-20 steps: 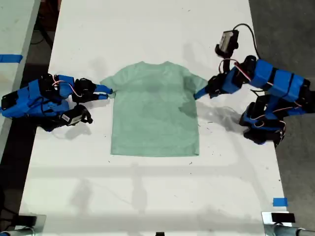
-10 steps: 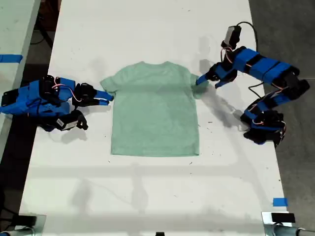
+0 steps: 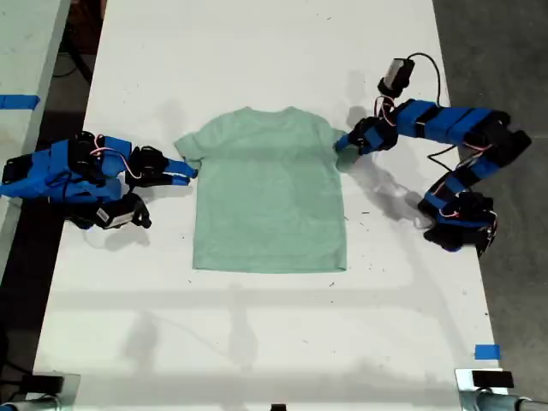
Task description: Fold t shirt
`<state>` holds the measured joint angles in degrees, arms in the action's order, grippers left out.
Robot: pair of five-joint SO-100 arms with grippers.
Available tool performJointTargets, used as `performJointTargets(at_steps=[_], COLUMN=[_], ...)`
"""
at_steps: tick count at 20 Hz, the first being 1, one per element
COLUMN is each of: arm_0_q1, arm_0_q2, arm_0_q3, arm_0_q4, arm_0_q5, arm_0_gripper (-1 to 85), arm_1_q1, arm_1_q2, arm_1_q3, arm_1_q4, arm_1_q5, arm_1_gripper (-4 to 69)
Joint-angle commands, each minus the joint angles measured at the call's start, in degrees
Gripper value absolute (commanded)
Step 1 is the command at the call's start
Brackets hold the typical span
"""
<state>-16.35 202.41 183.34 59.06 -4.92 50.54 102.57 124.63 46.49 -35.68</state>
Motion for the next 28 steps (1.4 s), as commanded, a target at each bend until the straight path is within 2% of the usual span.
performJointTargets(at_steps=[1, 4, 9, 15, 18, 20, 23, 28], arm_0_q1=[0.79, 0.88, 0.79, 0.35, 0.35, 0.35, 0.62, 0.70], arm_0_q2=[0.26, 0.26, 0.26, 0.26, 0.26, 0.26, 0.26, 0.26], arm_0_q3=[1.05, 1.05, 1.05, 1.05, 1.05, 1.05, 1.05, 1.05], arm_0_q4=[-0.18, -0.18, -0.18, -0.18, -0.18, -0.18, -0.18, -0.26], arm_0_q5=[-0.26, -0.26, -0.26, -0.35, -0.35, -0.35, -0.35, -0.35], arm_0_gripper=[11.4, 11.4, 11.4, 11.4, 11.4, 11.4, 11.4, 11.4], arm_1_q1=[-1.58, -1.85, -2.46, -7.12, -10.72, -14.50, -19.78, -23.20], arm_1_q2=[0.88, 1.41, 2.81, 6.86, 2.99, -2.02, -11.60, -32.26], arm_1_q3=[0.00, -0.18, -3.96, -23.73, -36.12, -43.07, -51.59, -68.38], arm_1_q4=[-1.93, -0.79, 3.60, 21.45, 26.02, 25.49, 21.36, 17.31], arm_1_q5=[1.23, 1.67, 1.05, 0.70, 0.35, 0.09, -0.18, -2.02], arm_1_gripper=[16.7, 1.6, 1.6, 1.6, 1.6, 1.6, 1.6, 1.6])
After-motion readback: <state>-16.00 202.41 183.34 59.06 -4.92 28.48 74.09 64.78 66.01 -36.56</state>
